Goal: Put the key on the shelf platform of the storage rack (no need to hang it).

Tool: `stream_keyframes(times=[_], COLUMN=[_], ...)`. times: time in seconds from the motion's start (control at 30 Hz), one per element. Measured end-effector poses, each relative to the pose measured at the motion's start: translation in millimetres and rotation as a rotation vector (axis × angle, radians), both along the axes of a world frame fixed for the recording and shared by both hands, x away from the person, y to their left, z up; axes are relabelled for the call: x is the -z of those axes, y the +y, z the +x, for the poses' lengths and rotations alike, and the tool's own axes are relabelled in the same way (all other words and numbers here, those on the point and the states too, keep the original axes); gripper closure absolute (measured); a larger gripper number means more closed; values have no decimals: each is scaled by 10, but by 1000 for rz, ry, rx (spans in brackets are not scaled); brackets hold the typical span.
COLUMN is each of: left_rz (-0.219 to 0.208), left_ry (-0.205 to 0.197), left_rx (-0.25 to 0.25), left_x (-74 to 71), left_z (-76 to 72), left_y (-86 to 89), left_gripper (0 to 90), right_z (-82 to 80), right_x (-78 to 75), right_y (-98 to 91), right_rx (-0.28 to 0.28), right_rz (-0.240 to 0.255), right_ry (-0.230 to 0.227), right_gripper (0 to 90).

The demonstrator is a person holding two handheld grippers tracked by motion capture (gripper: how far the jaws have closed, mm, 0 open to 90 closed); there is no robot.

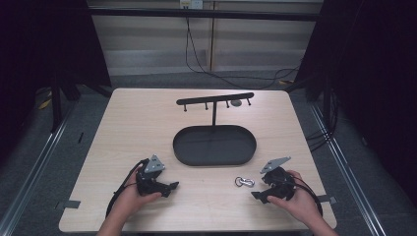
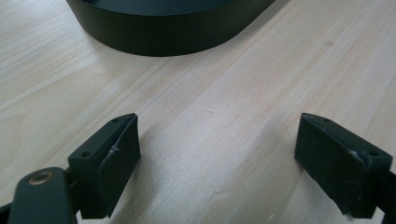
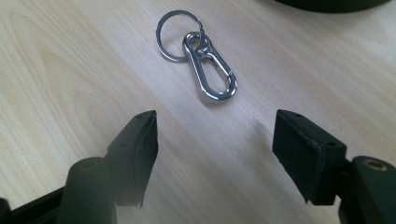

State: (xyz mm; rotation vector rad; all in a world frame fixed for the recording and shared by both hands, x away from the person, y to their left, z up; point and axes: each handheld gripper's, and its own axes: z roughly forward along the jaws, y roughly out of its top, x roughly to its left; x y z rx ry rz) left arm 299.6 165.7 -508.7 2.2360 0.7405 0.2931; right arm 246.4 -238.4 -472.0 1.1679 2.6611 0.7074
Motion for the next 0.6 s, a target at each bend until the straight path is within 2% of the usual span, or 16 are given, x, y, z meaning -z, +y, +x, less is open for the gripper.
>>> stream_keyframes(times=[0.2, 0.6], left_rz=[0, -1], left_ry=[0, 0], left_rx=[0, -1], left_x=[0, 1], left_z=[0, 0], left_y=[0, -1], left_gripper=[139, 138], right_z=[118, 312], right_x=[-27, -42], right_y=[121, 298], right_rx=[-26, -98], right_rz=[-38, -93], right_ry=[31, 44], right_gripper=[374, 466])
